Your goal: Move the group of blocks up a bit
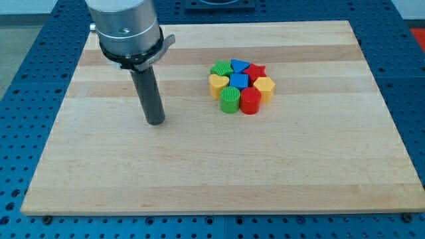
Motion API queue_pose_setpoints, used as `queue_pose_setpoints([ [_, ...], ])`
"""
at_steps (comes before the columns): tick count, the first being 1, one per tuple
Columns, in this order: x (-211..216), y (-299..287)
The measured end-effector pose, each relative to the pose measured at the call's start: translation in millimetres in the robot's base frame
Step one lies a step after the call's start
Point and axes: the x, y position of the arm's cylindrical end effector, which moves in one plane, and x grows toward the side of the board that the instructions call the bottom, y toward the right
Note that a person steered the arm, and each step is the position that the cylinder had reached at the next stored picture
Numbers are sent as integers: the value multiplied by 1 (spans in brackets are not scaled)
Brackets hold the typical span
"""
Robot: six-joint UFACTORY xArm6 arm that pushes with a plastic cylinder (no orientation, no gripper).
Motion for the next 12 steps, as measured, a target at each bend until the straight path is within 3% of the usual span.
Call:
queue_pose_setpoints([
  [2,0,11],
  [4,10,91],
  [8,-2,102],
  [10,-10,148],
  [12,-21,150],
])
